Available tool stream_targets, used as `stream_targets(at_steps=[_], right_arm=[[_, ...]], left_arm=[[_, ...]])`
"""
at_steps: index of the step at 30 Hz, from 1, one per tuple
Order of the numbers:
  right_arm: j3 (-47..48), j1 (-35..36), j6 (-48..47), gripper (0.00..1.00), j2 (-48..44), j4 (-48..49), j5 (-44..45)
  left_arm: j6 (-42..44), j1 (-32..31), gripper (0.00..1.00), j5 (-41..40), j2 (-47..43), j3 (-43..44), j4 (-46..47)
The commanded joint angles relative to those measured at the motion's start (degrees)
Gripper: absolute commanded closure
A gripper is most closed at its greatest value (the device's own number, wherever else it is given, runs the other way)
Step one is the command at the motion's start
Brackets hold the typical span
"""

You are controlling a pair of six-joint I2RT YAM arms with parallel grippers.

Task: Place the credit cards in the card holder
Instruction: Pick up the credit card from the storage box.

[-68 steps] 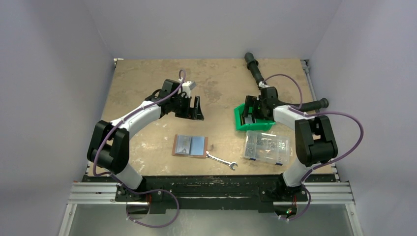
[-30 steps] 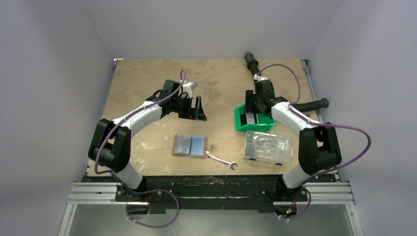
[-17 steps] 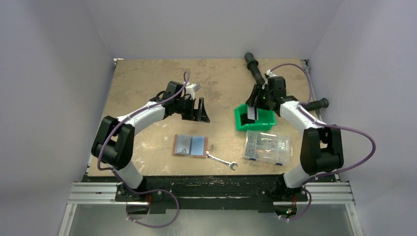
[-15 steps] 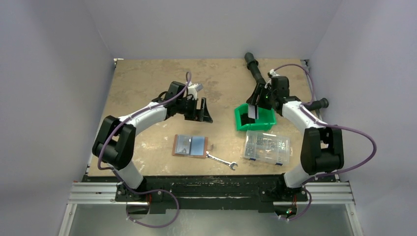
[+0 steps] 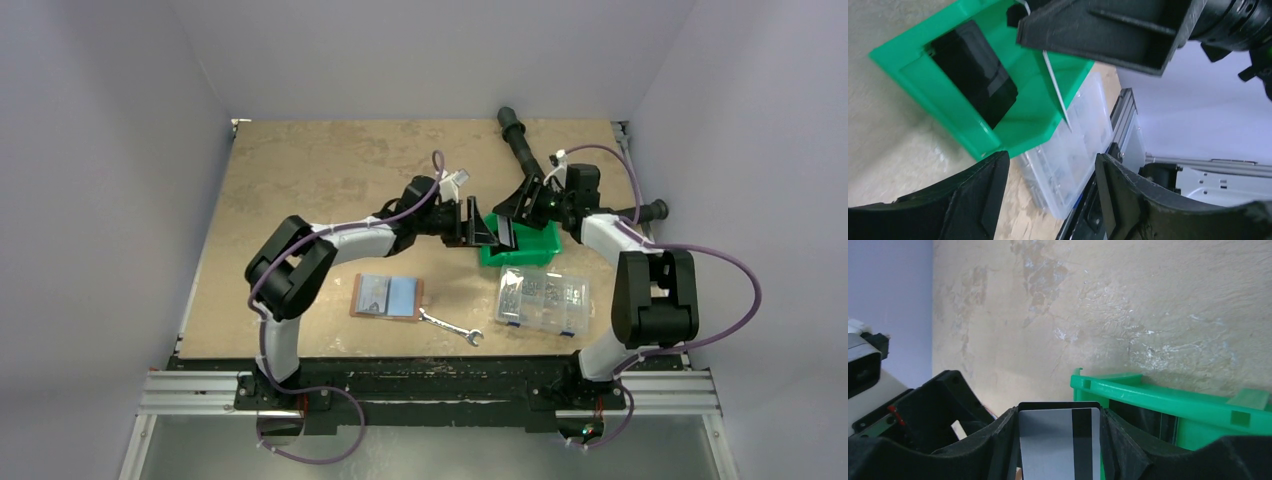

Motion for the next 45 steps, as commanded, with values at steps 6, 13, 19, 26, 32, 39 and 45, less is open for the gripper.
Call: stream_targets(at_steps=[6, 13, 19, 26, 32, 39, 45], right_arm=[[-0.96, -1.3, 1.11, 1.0, 0.45, 5.39, -6.75], [-1.31, -1.31, 1.46, 1.0, 0.64, 6.14, -7.76], [-1.06, -1.3, 1.51, 1.0, 0.62, 6.11, -7.84], [-1.02, -2.44, 1.46, 1.0, 0.66, 5.98, -7.86], [-1.05, -2.62, 1.42, 1.0, 0.72, 5.96, -8.02], [-1.02, -2.81, 1.63, 1.0, 1.11, 6.3, -8.6], [-1.05, -2.86, 1.64, 1.0, 1.06, 6.24, -9.15]], left_arm=[[-2.5, -1.57, 0.32, -3.64, 3.28, 5.95, 6.6], [-0.73, -1.58, 0.35, -4.84, 4.91, 8.4, 2.57], [0.74, -1.52, 0.42, -5.83, 5.24, 9.16, 0.37], [1.88, -1.44, 0.48, -6.25, 4.61, 8.77, -0.93], [2.11, -1.52, 0.42, -5.94, 4.55, 8.62, -1.17], [3.1, -1.36, 0.35, -6.13, 3.67, 8.69, -2.08], [3.37, -1.05, 0.37, -6.67, 3.73, 8.4, -2.67]])
